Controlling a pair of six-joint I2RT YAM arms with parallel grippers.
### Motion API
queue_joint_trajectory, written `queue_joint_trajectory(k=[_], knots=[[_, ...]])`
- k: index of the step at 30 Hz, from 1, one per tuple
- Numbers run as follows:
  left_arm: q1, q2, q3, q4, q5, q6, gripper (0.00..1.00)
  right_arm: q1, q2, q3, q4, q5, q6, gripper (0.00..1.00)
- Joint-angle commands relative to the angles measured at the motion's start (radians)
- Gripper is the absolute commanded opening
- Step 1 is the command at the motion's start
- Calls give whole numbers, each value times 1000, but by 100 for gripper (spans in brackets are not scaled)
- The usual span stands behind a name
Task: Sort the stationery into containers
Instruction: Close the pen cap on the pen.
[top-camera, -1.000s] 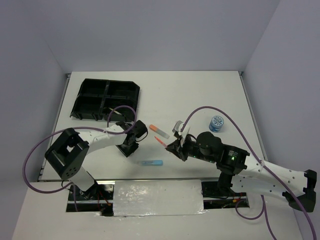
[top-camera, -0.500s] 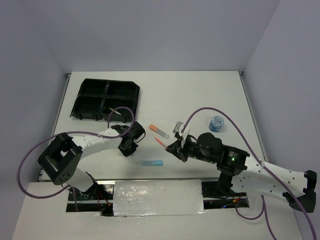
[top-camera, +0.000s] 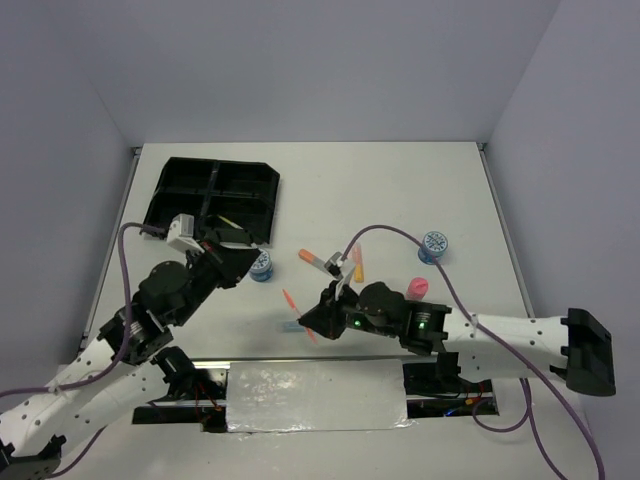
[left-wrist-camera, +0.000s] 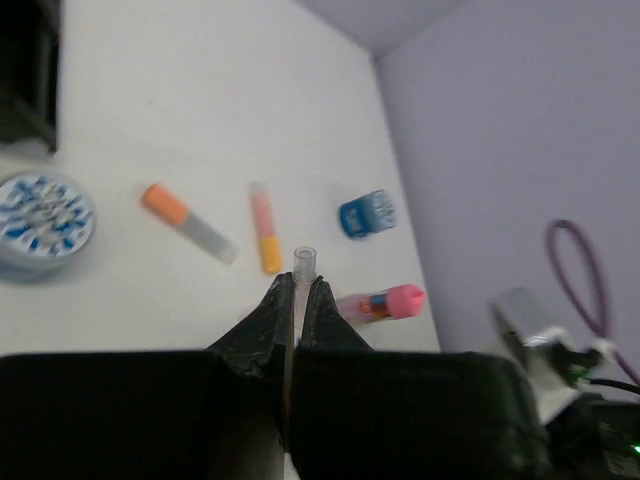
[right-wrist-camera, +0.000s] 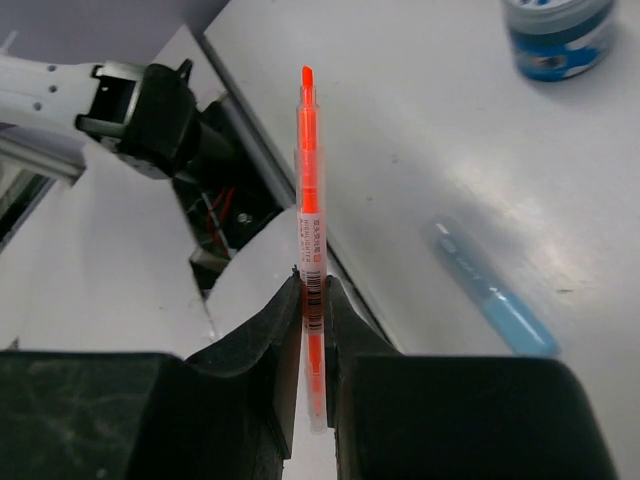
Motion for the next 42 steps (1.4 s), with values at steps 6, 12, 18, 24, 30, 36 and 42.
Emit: queue_joint_trajectory(k=[6,12,18,24,30,36,42], knots=[[6,-110,-34,231,165,158,0,110,131,98,297,113,134,0],[4,-148,-69,303,205,144,0,108,150,111,299,221,212,0],[6,-121,-68,307,231,140,0,110,151,129,285,239,188,0],[6,-127,-78,303,219,132,0,110,128,132,279,227,140,0],[4,-116,-72,295,225,135,0,108,113,115,304,196,122,0],[4,-105,-69,293,234,132,0,110,91,112,301,204,100,0],[6,-99,-74,303,246,123,0,110,87,126,275,221,83,0]])
